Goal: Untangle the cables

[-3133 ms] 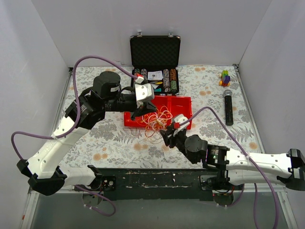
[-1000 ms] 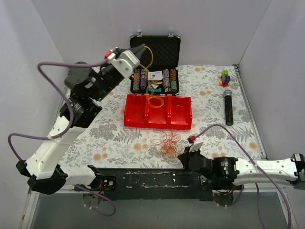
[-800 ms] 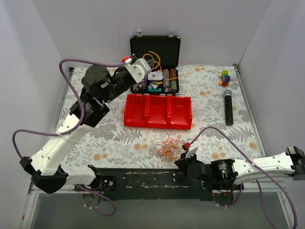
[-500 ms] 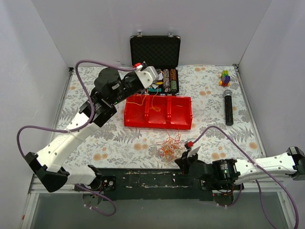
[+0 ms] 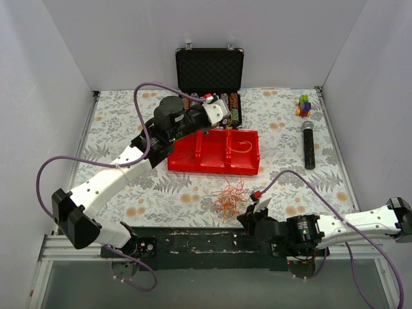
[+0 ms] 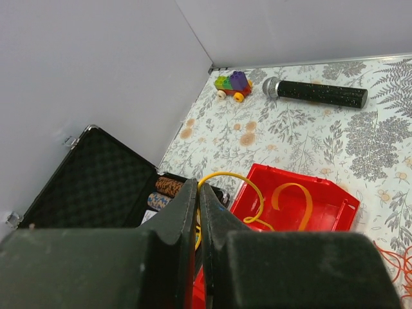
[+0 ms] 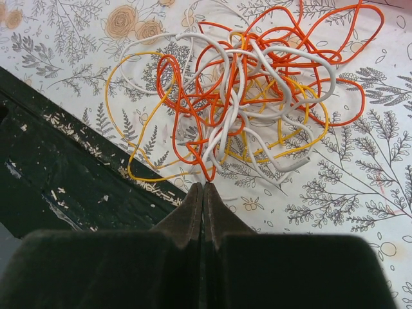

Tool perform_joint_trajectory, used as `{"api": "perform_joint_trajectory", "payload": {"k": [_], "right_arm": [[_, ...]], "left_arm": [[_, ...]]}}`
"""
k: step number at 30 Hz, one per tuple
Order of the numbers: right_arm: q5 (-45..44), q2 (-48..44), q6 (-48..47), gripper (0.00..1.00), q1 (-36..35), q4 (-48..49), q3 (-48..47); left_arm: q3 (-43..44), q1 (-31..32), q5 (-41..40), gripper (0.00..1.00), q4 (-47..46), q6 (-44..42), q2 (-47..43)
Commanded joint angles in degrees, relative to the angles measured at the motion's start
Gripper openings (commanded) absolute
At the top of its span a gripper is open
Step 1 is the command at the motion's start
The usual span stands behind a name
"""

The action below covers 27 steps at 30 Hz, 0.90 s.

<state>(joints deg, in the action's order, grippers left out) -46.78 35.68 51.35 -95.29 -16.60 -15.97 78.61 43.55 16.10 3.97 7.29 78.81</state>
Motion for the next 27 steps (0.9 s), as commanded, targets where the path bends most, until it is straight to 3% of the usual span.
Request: {"api": "perform_joint_trajectory", "payload": {"k": [1, 8, 18, 27], "right_arm": [[-2.61, -1.14, 1.82, 0.01, -0.52, -0.36, -0.12], [-2.52, -1.4, 2.52, 0.01, -0.52, -0.45, 0.41], [-3.4, -2.19, 2.61, 0.01, -0.52, -1.85, -0.12], [-4.19, -3.95, 2.43, 0.01, -0.52, -3.18, -0.82]], "left_arm": [[-1.61, -0.57, -0.97, 0.0, -5.79, -0.61, 0.12], [-0.04, -2.85, -8.71, 0.0, -18.37, 5.54, 0.03], [-1.87, -2.94, -4.41, 0.0, -8.98, 2.12, 1.7], [-6.01, -3.03, -8.01, 0.0, -12.75, -1.66, 5.13]]}}
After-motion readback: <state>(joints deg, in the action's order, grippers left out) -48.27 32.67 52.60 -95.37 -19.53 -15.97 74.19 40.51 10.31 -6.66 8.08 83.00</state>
